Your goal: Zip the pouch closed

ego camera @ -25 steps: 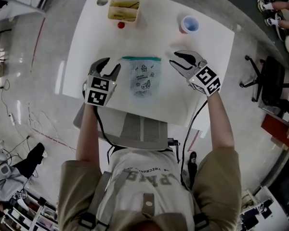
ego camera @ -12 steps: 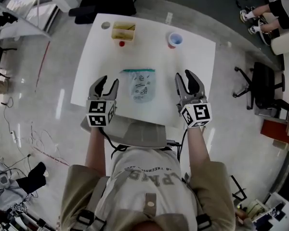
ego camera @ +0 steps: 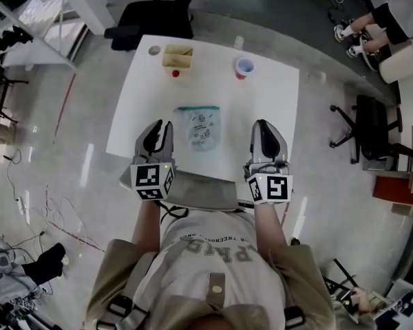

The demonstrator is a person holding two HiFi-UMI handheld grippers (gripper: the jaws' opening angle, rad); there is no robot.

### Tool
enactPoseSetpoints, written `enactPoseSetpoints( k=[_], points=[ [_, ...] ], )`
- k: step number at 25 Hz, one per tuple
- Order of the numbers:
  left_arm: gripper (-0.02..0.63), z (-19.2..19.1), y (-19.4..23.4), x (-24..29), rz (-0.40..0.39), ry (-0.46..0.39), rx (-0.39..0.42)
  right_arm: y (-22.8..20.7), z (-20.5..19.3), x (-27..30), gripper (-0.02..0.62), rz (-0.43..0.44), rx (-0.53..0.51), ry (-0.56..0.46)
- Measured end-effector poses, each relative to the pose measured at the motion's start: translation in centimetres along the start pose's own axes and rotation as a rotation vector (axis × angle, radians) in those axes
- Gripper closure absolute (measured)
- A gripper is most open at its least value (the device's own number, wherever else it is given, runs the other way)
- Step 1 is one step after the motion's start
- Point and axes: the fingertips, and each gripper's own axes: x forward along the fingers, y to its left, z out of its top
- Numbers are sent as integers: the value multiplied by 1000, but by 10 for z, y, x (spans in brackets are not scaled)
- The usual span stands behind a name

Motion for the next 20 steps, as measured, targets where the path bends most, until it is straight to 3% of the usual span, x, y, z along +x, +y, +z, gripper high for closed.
enactPoseSetpoints(
  k=[7, 20],
  points=[
    [592, 32, -4, -10, 52, -135, 61, 19, 25, 0, 594, 34, -138, -27],
    [592, 55, -3, -13, 59, -187, 109, 32, 43, 11, 594, 50, -175, -84]
  ],
)
